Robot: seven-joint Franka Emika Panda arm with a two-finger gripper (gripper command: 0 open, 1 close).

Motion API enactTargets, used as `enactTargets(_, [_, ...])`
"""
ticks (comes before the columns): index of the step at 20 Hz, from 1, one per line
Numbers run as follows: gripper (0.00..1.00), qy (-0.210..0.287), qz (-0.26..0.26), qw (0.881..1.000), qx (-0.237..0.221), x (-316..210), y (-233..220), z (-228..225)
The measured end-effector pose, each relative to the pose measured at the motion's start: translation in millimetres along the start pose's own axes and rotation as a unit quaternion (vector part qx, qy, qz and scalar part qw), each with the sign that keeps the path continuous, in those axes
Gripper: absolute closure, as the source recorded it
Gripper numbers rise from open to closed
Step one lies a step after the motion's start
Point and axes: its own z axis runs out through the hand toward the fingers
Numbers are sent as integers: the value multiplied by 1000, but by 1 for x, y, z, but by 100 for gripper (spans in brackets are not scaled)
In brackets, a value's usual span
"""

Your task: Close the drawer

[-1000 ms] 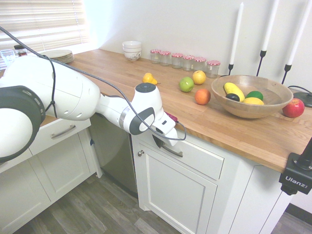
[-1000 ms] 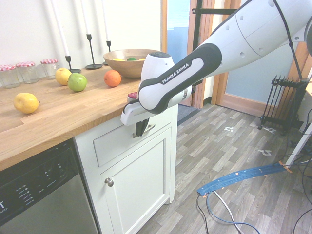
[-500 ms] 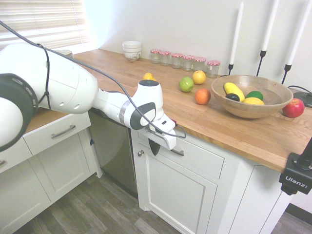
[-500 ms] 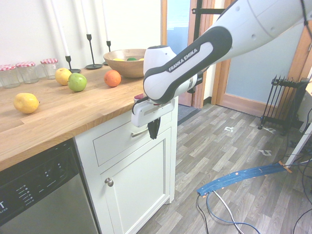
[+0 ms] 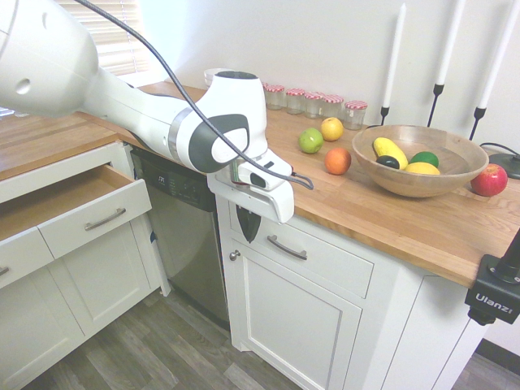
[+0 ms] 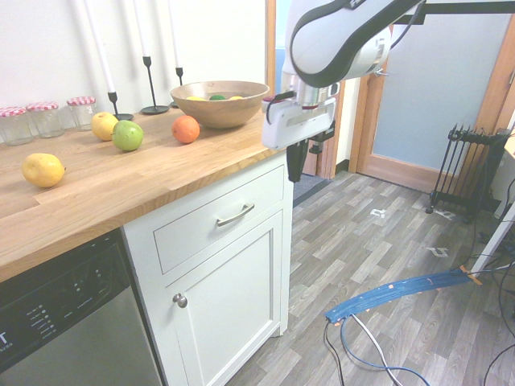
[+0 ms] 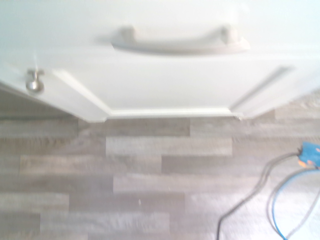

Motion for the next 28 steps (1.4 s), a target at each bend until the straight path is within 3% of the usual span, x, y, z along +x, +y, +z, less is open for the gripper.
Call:
enactTargets(6, [100,-3,-2,1000,9,-32,71,-35])
enactTargets(7, [0,-2,-1,1000,11,-40,82,-38])
enactTargets(15, [0,1,-7,1000,20,-113,142,-24])
enactTargets(28, [0,5,-9,1000,22,-116,143,-23])
